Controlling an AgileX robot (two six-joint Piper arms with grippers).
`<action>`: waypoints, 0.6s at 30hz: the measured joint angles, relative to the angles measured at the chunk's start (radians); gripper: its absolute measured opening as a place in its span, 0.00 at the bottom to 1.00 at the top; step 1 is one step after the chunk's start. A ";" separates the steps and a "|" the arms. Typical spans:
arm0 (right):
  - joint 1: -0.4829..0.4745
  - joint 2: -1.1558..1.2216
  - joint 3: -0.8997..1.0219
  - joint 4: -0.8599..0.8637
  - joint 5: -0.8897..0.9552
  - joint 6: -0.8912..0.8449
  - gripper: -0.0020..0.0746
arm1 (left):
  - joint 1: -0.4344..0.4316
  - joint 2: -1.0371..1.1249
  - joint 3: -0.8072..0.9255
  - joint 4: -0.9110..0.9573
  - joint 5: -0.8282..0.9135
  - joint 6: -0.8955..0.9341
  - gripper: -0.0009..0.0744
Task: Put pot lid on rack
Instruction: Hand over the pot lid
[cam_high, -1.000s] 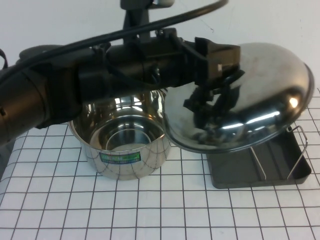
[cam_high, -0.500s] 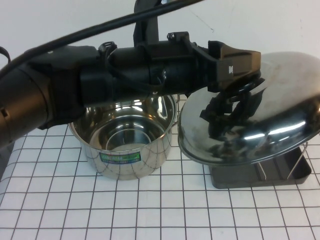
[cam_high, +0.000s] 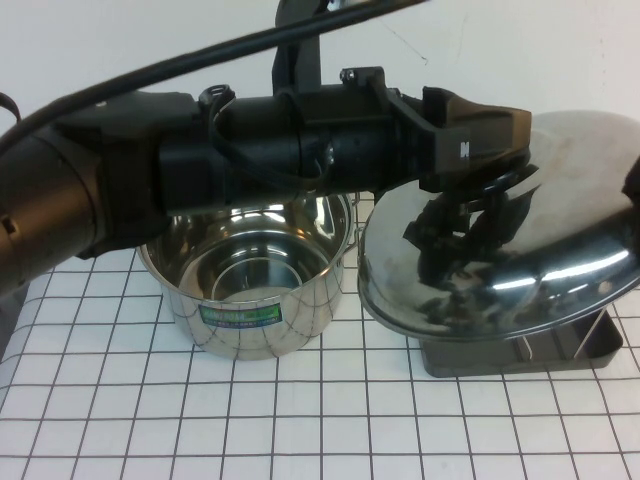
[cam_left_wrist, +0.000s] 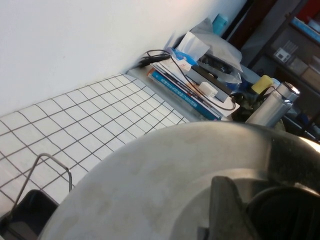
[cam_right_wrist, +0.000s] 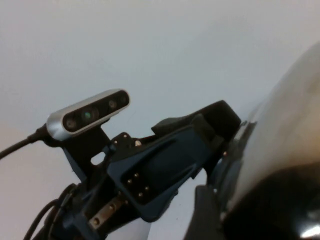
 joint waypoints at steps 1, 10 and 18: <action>0.000 0.017 -0.012 0.000 0.015 0.001 0.67 | 0.000 0.000 0.000 0.000 0.004 0.008 0.44; 0.000 0.060 -0.100 0.004 0.079 -0.073 0.29 | 0.000 0.000 -0.006 -0.020 0.013 0.079 0.44; 0.002 0.060 -0.106 0.010 0.109 -0.136 0.19 | 0.000 0.000 -0.006 -0.037 0.019 0.156 0.45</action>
